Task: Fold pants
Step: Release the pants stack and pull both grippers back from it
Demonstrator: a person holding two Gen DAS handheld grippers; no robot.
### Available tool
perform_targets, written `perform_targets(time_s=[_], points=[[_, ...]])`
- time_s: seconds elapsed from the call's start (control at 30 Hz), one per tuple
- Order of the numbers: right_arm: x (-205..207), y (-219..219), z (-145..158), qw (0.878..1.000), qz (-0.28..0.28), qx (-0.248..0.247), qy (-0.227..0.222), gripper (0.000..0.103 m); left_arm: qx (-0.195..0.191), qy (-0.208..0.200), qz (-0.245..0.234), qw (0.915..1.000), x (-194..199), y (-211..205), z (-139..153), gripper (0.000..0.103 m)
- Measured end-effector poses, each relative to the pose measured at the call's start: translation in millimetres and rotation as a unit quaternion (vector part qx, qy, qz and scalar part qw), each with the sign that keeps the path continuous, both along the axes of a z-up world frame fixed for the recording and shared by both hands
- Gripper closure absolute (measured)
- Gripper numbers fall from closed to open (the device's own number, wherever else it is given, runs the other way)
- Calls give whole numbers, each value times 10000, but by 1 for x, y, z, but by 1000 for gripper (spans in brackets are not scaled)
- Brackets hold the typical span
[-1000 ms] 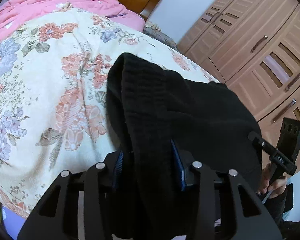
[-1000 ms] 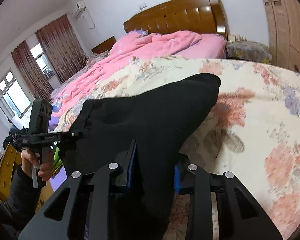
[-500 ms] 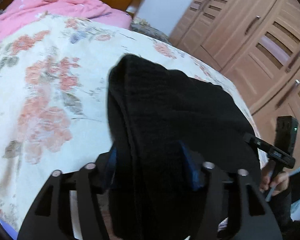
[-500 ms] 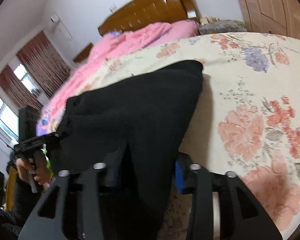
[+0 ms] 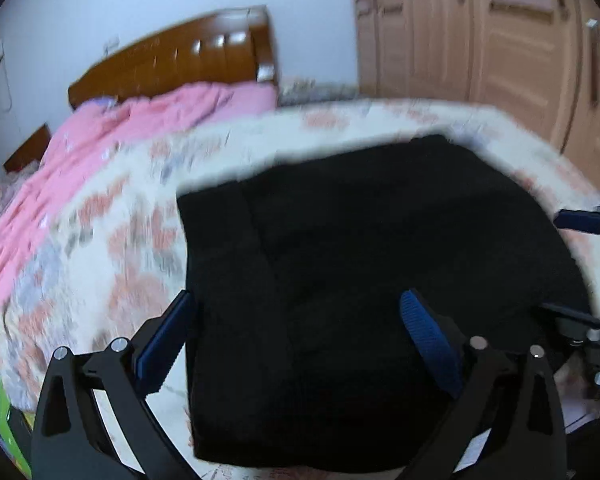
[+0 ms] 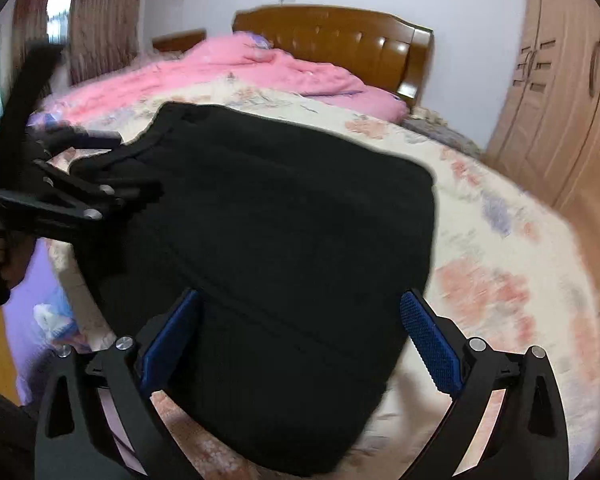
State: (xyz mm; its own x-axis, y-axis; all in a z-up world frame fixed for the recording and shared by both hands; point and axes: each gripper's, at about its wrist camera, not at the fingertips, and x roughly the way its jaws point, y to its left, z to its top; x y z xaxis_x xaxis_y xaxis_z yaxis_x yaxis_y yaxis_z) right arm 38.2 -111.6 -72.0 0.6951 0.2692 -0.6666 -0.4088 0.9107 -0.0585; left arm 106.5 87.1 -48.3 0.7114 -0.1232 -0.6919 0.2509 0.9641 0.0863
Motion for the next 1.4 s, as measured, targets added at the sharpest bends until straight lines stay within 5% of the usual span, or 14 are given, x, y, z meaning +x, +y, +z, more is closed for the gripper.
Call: perform_targets(time_s=[0.1,0.47,0.6,0.83,1.0,1.13,1.27,1.4], points=[[9,-15,-8,9982,-4,506,327,4,-521,96,-32,9986,1,17,-8,1],[6,-18,-4,9974,5,583,426,4,-384,84,120,9992,-3,9,-7,1],[-8,-28,13,9967,-202,591,510,4,11,14,525,9986,-15,3,9,1],[-67,-59,78,9930,-646,792,-594,4,352,-1489,1264,9801,-87,-8,93,1],[-97,-59,96,9902,-883,600,-900,4,418,-1759,1545,9713,-115,-33,114,1],[-110,-52,80,9890,-1128,429,-855,4,503,-1477,1289,9793,-120,-62,97,1],[-112,-47,56,9903,-1218,317,-588,4,95,-946,1038,9900,-120,-72,71,1],[-114,-43,42,9910,-1241,287,-406,4,-70,-723,1031,9920,-122,-70,55,1]])
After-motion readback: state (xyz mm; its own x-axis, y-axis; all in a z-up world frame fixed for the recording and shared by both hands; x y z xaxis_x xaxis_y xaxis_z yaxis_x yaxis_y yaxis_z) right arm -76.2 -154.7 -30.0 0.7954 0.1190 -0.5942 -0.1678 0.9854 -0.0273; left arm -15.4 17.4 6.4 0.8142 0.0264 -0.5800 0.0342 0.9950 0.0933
